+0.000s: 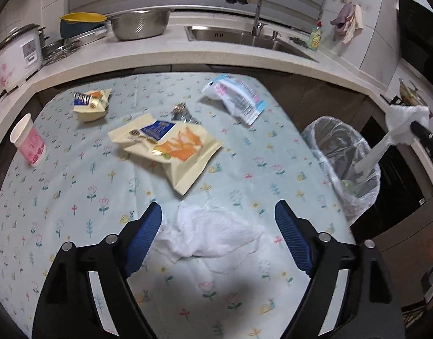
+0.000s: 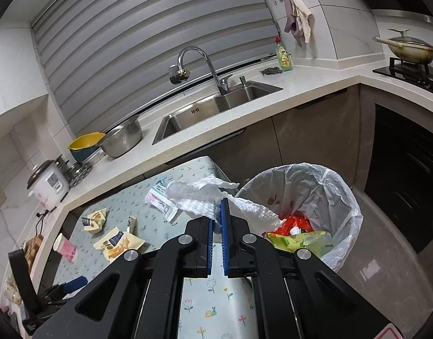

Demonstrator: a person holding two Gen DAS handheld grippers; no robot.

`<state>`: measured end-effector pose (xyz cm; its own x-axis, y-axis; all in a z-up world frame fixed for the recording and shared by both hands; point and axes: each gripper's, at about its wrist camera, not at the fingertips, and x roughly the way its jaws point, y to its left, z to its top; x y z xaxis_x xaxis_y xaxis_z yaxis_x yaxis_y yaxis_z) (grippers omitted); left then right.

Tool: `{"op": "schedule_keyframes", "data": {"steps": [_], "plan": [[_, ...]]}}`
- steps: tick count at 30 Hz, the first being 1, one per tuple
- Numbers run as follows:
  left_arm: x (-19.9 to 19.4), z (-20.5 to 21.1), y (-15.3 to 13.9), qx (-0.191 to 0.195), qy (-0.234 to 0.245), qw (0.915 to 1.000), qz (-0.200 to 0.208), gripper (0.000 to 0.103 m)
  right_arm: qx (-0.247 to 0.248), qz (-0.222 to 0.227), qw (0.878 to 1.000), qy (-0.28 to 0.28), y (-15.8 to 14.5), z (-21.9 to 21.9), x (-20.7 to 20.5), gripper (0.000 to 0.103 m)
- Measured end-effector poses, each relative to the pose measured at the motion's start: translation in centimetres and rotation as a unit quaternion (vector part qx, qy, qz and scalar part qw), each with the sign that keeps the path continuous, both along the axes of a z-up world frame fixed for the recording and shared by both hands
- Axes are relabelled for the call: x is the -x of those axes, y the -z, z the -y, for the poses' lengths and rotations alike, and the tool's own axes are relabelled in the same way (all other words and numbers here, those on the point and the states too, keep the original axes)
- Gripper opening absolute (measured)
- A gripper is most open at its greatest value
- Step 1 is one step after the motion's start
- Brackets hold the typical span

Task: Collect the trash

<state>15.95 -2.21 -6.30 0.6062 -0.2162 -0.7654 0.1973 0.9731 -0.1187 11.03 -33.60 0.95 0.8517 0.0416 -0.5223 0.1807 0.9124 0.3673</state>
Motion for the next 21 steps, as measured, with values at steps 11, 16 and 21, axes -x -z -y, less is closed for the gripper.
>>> {"op": "schedule_keyframes", "data": {"steps": [11,16,21], "plan": [[-1.8,0.2,5.3,-0.013,-0.005,0.9981,-0.060,0.077,0.002,-0.011,1.000,-0.007,1.0,-1.0,-0.9,0.005],[-1.9,0.9,5.8,-0.029,0.000,0.9979,-0.058,0.038,0.002,-0.018,1.000,-0.011,1.7,-1.2,-1.3,0.005],[-1.7,1.2,5.1,-0.017,0.013,0.9982,-0.056,0.012,0.000,-0.019,1.000,-0.012,1.9,-1.3,-1.5,0.005]]}}
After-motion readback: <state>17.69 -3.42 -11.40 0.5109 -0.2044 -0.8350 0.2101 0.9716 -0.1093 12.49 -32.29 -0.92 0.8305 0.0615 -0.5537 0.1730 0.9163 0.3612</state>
